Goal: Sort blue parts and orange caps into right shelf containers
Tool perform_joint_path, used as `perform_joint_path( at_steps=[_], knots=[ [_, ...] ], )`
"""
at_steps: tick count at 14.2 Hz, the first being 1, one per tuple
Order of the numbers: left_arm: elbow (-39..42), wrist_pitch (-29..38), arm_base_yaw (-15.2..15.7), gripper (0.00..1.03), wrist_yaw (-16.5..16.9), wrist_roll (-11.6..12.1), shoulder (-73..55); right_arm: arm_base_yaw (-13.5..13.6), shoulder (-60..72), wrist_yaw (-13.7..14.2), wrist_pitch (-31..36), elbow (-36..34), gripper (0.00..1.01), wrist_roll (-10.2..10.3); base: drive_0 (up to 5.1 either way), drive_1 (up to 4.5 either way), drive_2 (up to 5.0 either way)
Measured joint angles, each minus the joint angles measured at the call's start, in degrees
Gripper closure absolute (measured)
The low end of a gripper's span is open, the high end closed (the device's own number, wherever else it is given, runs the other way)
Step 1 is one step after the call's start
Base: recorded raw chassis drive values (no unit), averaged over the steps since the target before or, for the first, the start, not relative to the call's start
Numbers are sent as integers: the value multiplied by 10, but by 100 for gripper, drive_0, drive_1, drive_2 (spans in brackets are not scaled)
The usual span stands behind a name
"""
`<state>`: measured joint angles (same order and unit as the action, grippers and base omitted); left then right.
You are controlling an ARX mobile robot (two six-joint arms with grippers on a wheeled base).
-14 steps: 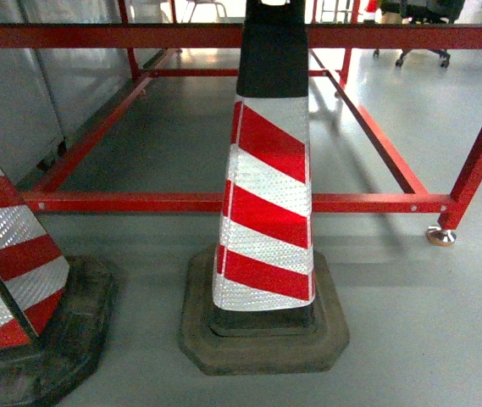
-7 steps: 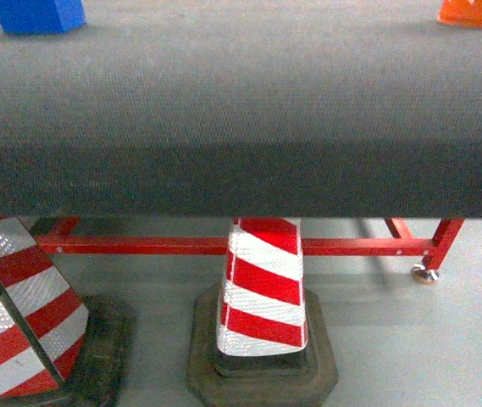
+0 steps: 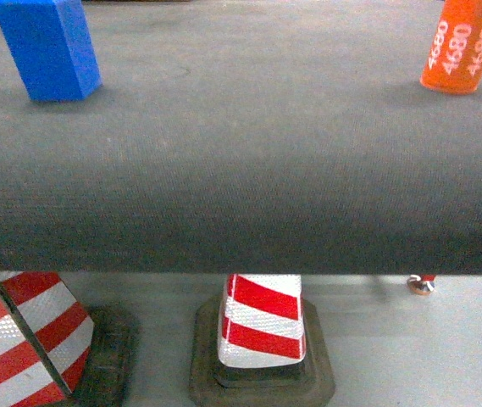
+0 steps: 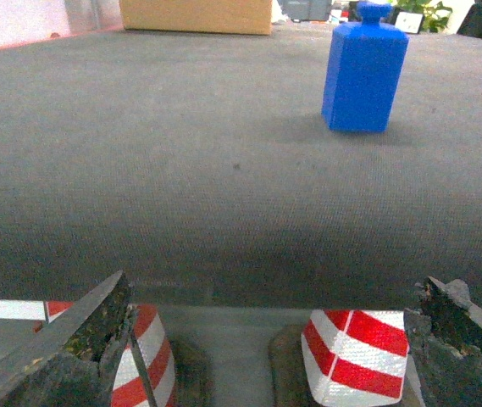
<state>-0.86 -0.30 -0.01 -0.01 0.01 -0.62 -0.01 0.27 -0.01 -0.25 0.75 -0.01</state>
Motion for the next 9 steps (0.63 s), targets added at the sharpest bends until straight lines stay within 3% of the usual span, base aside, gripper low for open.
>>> perform_joint_path(
  at_steps=[9],
  knots=[
    [0,0,0,5,0,0,0,0,0,0,0,0,3,1,0,0,0]
  ],
)
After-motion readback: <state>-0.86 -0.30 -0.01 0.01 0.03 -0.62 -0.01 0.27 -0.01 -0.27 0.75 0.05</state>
